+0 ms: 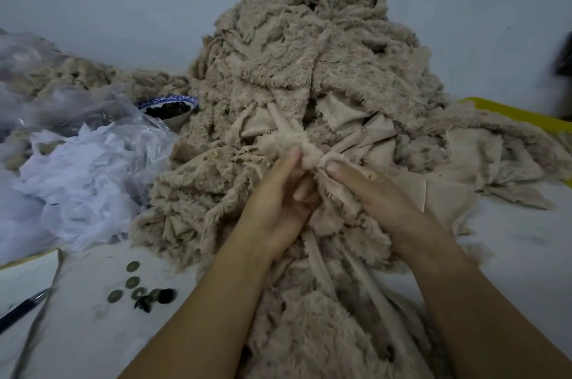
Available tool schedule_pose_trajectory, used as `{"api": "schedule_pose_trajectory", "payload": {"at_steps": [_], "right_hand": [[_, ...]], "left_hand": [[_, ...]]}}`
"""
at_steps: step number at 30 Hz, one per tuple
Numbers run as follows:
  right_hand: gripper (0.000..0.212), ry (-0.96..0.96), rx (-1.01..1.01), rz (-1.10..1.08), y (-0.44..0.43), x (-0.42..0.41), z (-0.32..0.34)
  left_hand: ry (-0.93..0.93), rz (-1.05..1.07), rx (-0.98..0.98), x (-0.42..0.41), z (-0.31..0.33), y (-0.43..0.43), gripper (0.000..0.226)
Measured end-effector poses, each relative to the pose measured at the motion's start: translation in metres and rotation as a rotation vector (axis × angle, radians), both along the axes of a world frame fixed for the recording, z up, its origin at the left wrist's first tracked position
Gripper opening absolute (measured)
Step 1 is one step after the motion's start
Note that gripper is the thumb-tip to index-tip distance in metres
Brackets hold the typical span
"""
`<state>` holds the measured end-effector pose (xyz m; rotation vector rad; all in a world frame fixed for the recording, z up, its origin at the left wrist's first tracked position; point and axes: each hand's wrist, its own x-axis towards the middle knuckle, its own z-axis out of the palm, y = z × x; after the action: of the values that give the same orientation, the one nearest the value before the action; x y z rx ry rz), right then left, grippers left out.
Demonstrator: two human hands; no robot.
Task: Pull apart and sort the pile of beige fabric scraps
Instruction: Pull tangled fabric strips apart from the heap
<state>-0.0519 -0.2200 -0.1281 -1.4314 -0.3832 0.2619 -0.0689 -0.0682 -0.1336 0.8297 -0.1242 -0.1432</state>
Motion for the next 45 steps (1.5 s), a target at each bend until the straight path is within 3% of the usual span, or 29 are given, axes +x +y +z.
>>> {"api": "schedule_pose_trajectory", "payload": {"at_steps": [1,3,5,8,11,13,14,16,17,20,23,26,27,29,32,34,37,39,42,45], "right_hand": [[0.029,0.003,0.006,-0.063,0.002,-0.001,0.002],[0.031,0.084,0.100,-0.264,0.002,0.000,0.004],[0.037,0.166,0.192,-0.453,-0.001,0.003,0.006],[0.031,0.177,0.221,-0.592,-0.006,0.007,0.006],[0.022,0.000,-0.153,-0.618,-0.010,0.012,-0.003],[0.010,-0.262,-0.465,-0.632,-0.009,0.012,-0.006],[0.019,-0.396,-0.544,-0.607,-0.008,0.011,-0.007],[0.038,-0.560,-0.567,-0.496,0.001,0.006,-0.007],[0.038,-0.600,-0.588,-0.422,0.007,0.004,-0.009],[0.014,-0.627,-0.690,-0.323,0.019,0.001,-0.014],[0.027,-0.521,-0.461,-0.403,0.016,0.005,-0.012],[0.029,-0.313,-0.199,-0.406,0.011,0.005,-0.007],[0.029,-0.241,-0.088,-0.418,0.009,0.006,-0.006],[0.023,-0.115,0.109,-0.480,0.003,0.010,-0.002],[0.023,-0.025,0.178,-0.528,-0.004,0.015,0.000],[0.018,-0.004,0.224,-0.489,-0.001,0.015,0.000],[0.013,0.025,0.225,-0.405,0.002,0.012,0.000],[0.016,0.019,0.190,-0.352,0.004,0.008,-0.002],[0.027,-0.051,0.084,-0.240,0.003,0.003,-0.003],[0.026,-0.264,-0.301,-0.188,-0.002,0.000,0.000]], "left_hand": [[0.039,-0.036,-0.183,0.001,0.001,0.004,0.020],[0.075,-0.034,-0.341,0.002,0.002,0.013,0.016],[0.080,0.027,-0.358,0.004,0.003,0.016,0.016],[0.120,0.124,-0.338,0.005,0.005,0.017,0.011],[0.150,0.205,-0.228,0.005,0.003,0.018,0.014],[0.119,0.240,0.004,0.003,0.001,0.012,0.013],[0.094,0.245,0.092,0.001,0.000,0.008,0.014],[0.049,0.209,0.138,0.000,-0.002,0.003,0.018],[0.032,0.182,0.123,-0.001,-0.002,0.003,0.023],[0.000,0.177,0.150,-0.002,-0.002,0.002,0.028],[-0.012,0.300,0.459,-0.001,-0.008,-0.002,0.017],[-0.086,0.436,1.195,0.004,-0.017,0.001,0.028],[-0.106,0.468,1.304,0.007,-0.019,0.004,0.034],[-0.085,0.492,1.329,0.010,-0.018,0.011,0.038],[-0.063,0.562,1.396,0.013,-0.017,0.021,0.034],[-0.051,0.582,1.283,0.011,-0.016,0.022,0.042],[0.074,0.335,0.614,0.006,-0.007,0.009,0.059],[0.118,0.199,0.332,0.006,-0.003,0.003,0.071],[0.127,0.201,0.268,0.007,-0.006,0.004,0.052],[0.210,0.287,0.184,0.007,-0.005,0.009,0.030]]}}
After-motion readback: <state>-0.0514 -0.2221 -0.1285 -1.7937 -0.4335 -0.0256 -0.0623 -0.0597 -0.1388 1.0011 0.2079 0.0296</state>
